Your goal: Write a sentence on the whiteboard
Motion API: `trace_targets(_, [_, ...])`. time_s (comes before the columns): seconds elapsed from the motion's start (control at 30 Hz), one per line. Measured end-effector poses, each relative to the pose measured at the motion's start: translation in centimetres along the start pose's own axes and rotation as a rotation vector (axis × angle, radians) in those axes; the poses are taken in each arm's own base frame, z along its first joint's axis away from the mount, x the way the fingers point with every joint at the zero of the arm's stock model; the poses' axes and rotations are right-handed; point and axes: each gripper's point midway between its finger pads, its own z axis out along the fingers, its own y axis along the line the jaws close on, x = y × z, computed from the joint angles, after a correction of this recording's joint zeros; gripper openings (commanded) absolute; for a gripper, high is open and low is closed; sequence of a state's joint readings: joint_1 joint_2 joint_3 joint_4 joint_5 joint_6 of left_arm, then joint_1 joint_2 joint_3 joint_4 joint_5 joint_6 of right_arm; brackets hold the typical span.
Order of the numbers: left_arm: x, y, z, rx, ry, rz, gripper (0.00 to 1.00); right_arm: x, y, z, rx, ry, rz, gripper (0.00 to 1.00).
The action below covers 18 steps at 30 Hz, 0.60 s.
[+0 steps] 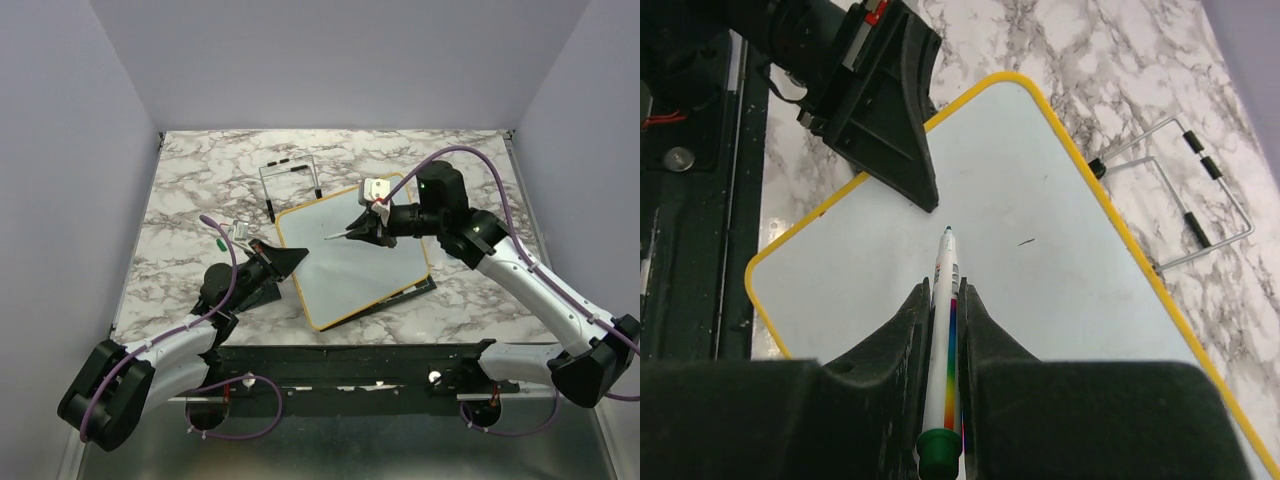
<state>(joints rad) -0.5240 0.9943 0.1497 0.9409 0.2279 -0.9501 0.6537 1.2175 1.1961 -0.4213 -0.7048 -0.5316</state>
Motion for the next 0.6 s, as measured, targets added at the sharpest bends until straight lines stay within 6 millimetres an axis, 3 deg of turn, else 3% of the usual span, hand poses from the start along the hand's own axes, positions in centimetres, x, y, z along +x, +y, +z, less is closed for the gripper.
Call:
trace_targets(0.17, [0.0,0.0,0.0,0.0,0.0,-0.001,0.0,-0.8,-0.6,-0.3,0.023,-0.003,-0.033,0.01])
trace_targets(0.6, [0.0,0.1,0.0,-0.008,-0.002,-0.013,0.0,0.5,-0.6,0.9,-0.011,0.036,-0.013,0.0])
